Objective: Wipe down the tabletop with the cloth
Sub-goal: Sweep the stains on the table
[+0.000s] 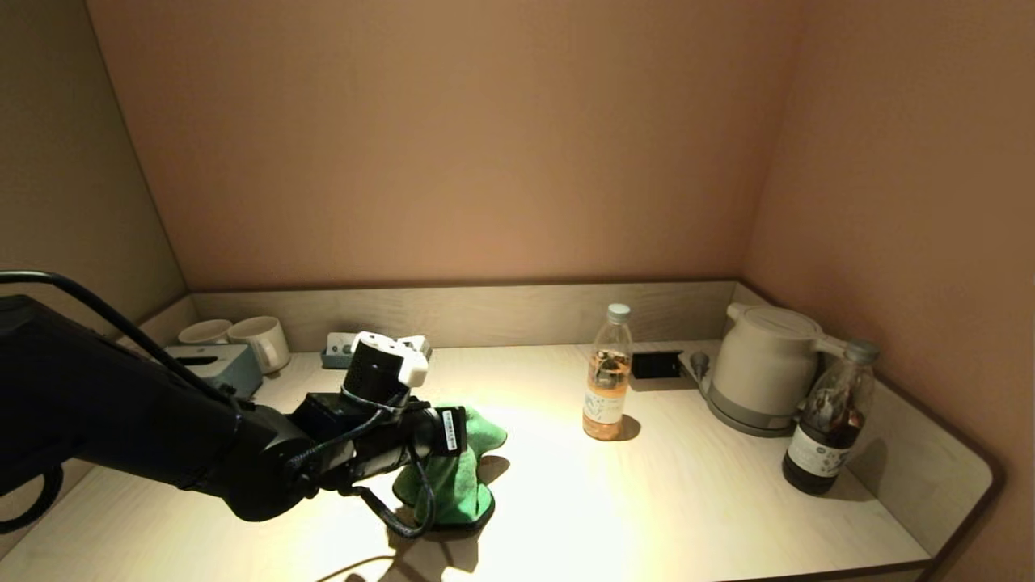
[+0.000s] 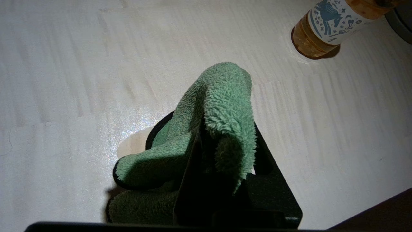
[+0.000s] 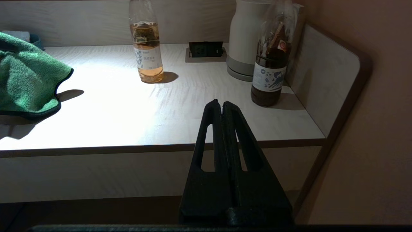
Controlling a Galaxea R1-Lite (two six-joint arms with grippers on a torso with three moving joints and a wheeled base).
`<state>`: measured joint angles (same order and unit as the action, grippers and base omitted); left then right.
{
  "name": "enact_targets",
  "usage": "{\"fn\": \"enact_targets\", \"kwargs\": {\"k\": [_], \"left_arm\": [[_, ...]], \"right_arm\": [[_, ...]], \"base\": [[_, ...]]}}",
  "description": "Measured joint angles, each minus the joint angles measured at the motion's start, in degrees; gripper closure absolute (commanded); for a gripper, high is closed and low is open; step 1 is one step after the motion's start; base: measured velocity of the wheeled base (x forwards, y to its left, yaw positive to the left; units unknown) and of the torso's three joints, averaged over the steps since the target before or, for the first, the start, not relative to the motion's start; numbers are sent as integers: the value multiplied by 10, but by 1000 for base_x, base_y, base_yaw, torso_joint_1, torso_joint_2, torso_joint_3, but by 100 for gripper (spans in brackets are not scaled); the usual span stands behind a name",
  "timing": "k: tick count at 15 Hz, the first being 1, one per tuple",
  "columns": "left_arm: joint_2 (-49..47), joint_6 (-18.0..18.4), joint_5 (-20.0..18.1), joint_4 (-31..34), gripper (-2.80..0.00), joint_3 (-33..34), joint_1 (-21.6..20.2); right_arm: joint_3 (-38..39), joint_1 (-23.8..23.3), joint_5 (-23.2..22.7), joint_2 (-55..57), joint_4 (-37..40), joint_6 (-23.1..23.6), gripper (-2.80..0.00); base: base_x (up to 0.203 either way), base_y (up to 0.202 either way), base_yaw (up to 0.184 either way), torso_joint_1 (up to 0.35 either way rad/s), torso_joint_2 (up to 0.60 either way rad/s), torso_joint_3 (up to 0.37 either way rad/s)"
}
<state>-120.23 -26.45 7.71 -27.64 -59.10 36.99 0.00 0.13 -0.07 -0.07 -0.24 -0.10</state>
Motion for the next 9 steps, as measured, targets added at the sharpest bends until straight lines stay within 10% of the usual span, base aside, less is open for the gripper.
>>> {"fn": "enact_targets", "kwargs": {"k": [9], "left_arm": [[-101,59,80,0,0,-18,48]], "right_arm": [[0,0,0,0,0,0,0]], "base": [[0,0,0,0,0,0]]}}
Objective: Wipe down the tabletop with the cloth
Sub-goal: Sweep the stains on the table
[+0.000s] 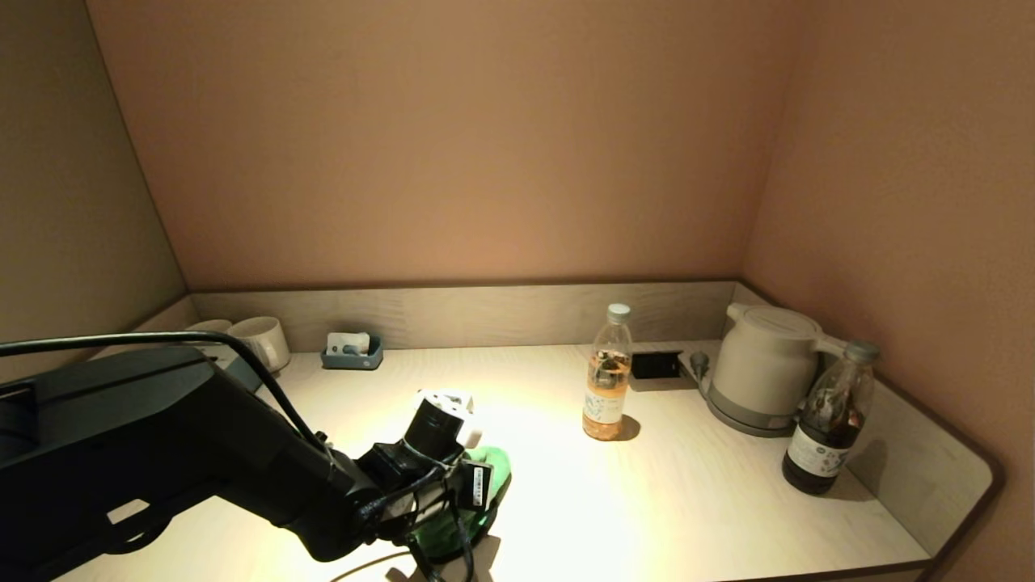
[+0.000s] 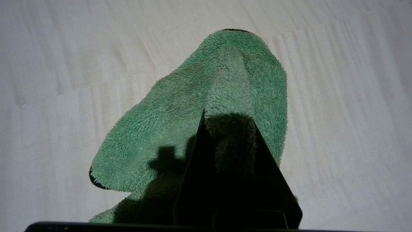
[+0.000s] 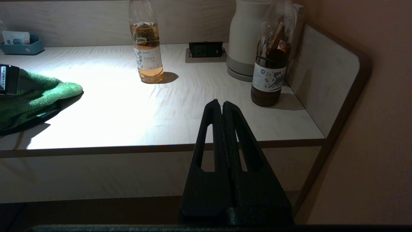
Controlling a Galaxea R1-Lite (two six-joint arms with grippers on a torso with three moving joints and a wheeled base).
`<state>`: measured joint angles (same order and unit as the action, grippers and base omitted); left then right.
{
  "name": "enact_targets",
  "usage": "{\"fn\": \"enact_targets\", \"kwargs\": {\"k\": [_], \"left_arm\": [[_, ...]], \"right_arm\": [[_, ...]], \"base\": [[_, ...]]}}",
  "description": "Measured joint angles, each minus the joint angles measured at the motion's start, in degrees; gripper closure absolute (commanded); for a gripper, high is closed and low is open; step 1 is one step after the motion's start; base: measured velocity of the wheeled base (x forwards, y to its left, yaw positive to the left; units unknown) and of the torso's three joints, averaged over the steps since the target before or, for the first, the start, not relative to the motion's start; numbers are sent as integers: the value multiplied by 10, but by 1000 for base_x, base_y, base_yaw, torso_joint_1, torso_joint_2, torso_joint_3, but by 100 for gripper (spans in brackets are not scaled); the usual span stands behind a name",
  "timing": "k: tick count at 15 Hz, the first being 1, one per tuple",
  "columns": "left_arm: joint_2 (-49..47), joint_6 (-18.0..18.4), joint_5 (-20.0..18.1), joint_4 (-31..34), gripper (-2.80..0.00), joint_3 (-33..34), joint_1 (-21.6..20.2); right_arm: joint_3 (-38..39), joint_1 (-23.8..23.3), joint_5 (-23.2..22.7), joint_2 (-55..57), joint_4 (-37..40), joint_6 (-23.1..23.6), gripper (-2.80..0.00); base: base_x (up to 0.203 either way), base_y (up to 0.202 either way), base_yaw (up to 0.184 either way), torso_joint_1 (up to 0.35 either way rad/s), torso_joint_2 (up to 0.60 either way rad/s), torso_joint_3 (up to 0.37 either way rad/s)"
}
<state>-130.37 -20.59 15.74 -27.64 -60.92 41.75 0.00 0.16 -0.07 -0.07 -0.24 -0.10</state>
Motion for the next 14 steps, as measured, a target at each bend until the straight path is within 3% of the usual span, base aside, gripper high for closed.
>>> {"fn": "enact_targets", "kwargs": {"k": [8,14], "left_arm": [[-41,20,2,-4,0,-5,7],[-70,63,12,-24,0,-5,7]], "right_arm": [[0,0,0,0,0,0,0],[0,0,0,0,0,0,0]], "base": [[0,0,0,0,0,0],[0,0,0,0,0,0]]}}
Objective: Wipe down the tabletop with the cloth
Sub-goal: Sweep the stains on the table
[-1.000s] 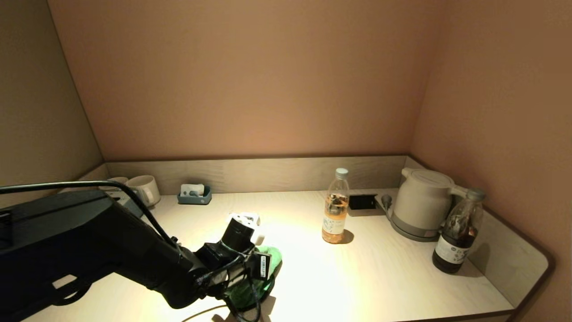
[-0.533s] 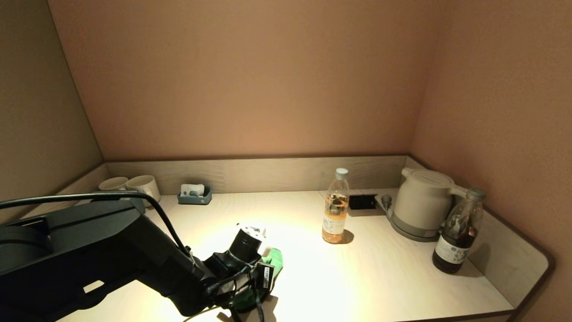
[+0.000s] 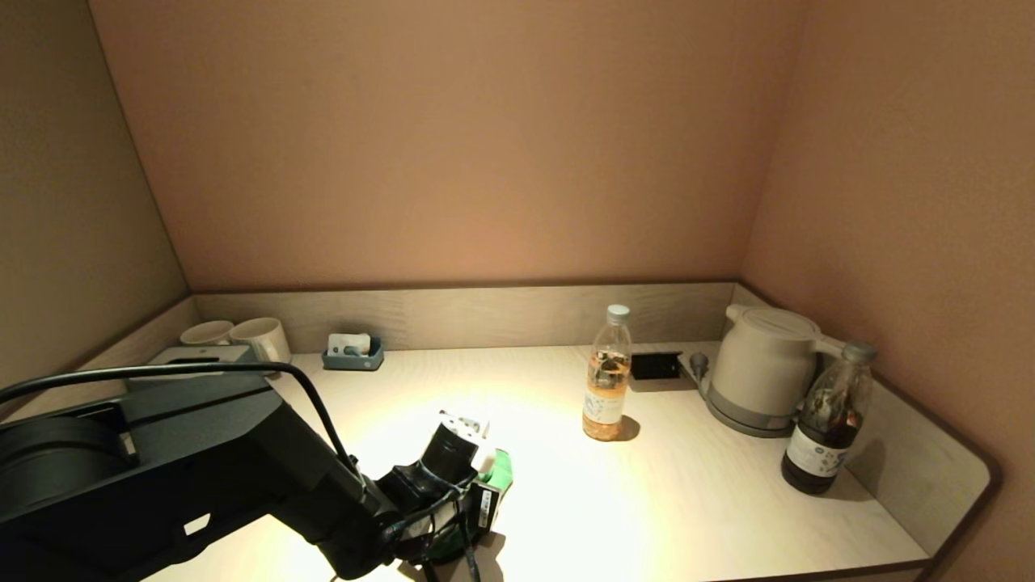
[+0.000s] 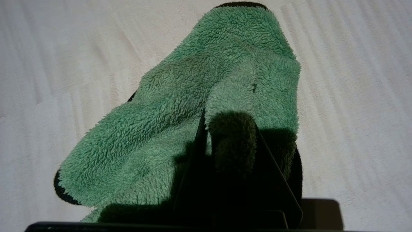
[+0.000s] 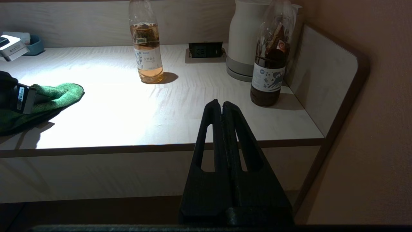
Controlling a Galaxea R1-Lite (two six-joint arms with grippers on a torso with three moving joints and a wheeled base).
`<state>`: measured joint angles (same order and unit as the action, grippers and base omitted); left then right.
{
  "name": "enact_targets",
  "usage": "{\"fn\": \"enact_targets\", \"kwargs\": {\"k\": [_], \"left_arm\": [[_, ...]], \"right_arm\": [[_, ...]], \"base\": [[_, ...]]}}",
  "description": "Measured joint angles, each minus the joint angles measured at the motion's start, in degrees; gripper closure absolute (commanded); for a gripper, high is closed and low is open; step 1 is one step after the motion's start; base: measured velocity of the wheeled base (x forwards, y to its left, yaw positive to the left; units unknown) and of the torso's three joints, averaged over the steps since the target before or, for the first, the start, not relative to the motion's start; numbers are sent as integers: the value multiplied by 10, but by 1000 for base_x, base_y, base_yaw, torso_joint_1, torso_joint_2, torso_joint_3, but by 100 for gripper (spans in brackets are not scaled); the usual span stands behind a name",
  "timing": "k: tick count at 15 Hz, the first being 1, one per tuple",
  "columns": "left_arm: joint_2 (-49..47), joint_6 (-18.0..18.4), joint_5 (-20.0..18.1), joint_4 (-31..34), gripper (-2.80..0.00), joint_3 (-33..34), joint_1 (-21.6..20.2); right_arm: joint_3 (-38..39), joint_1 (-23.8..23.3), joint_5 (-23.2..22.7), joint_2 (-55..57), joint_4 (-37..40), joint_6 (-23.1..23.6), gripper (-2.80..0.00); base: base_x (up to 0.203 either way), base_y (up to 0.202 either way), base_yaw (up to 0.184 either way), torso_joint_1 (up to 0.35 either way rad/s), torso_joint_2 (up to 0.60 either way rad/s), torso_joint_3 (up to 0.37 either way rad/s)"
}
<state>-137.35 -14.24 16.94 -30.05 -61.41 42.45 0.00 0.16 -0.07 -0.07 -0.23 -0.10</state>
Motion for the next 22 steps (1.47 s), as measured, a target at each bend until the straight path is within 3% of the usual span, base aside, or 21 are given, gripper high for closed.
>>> {"fn": "enact_targets", "kwargs": {"k": [7,10,12,17,22], "left_arm": [[-6,12,1,-50,0,26,1],[2,14,38,-48,0,47,-11],[6,13,40,-48,0,52,-16],[54,12,48,-85,0,117,-124],[60,14,50,-85,0,79,-134]], "right_arm": [[0,0,0,0,0,0,0],[0,0,0,0,0,0,0],[0,0,0,0,0,0,0],[0,0,0,0,0,0,0],[0,0,0,0,0,0,0]], "base": [[0,0,0,0,0,0],[0,0,0,0,0,0],[0,0,0,0,0,0],[0,0,0,0,0,0],[0,0,0,0,0,0]]}}
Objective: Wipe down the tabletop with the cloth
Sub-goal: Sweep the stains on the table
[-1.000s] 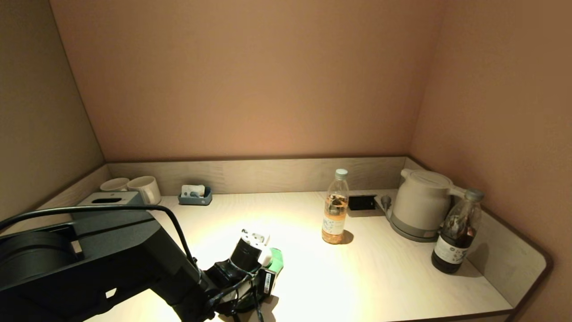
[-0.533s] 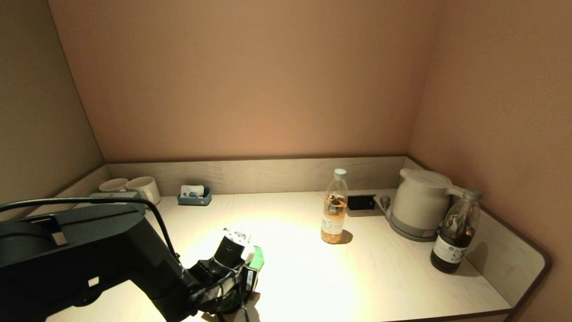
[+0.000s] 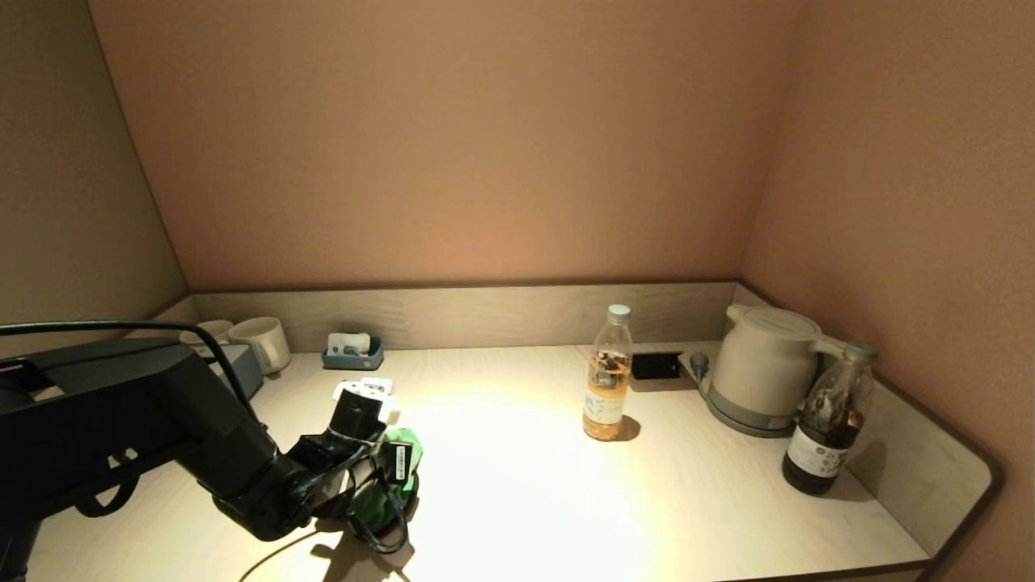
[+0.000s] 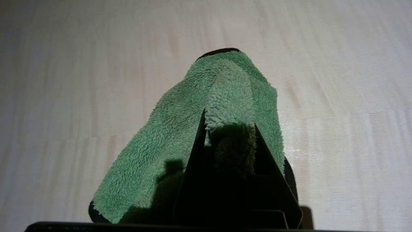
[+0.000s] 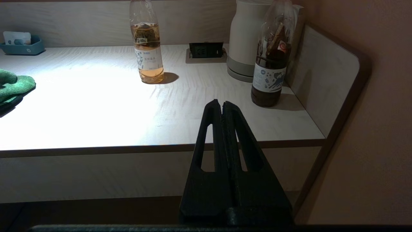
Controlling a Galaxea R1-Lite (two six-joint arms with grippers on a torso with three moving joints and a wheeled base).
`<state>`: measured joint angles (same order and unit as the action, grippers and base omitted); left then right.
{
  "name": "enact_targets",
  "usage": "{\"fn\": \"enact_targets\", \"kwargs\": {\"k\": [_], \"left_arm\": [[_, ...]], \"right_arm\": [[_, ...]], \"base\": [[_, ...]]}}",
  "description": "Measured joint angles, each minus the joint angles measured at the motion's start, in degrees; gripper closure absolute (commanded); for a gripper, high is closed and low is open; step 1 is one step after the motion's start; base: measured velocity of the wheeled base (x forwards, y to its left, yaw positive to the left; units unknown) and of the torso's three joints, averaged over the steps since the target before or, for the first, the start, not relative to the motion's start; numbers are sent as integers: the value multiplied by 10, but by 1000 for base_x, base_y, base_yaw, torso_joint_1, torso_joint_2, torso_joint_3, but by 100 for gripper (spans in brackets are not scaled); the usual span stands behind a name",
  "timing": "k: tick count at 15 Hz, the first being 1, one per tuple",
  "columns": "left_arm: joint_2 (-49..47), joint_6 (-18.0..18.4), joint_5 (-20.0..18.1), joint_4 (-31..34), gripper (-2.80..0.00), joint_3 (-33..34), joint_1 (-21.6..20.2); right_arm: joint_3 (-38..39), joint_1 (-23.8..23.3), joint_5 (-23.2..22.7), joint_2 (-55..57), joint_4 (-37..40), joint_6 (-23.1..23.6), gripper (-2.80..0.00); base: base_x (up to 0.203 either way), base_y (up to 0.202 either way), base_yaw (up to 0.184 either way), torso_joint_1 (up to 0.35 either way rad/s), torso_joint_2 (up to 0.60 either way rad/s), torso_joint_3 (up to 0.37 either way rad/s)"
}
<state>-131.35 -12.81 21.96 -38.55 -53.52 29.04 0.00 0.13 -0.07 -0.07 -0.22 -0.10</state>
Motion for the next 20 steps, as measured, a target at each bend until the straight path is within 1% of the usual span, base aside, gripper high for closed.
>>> {"fn": "enact_targets", "kwargs": {"k": [4,6,8,12,14,18,20], "left_arm": [[-18,2,0,6,0,-52,30],[-34,1,1,25,0,-78,63],[-49,1,9,35,0,-93,107],[-59,0,17,33,0,-97,193],[-52,-6,18,31,0,-91,232],[-30,-12,19,29,0,-70,263],[-19,-15,19,26,0,-56,270]], "right_arm": [[0,0,0,0,0,0,0],[0,0,0,0,0,0,0],[0,0,0,0,0,0,0],[0,0,0,0,0,0,0],[0,0,0,0,0,0,0],[0,0,0,0,0,0,0],[0,0,0,0,0,0,0]], "base": [[0,0,0,0,0,0],[0,0,0,0,0,0],[0,0,0,0,0,0],[0,0,0,0,0,0],[0,0,0,0,0,0],[0,0,0,0,0,0],[0,0,0,0,0,0]]}}
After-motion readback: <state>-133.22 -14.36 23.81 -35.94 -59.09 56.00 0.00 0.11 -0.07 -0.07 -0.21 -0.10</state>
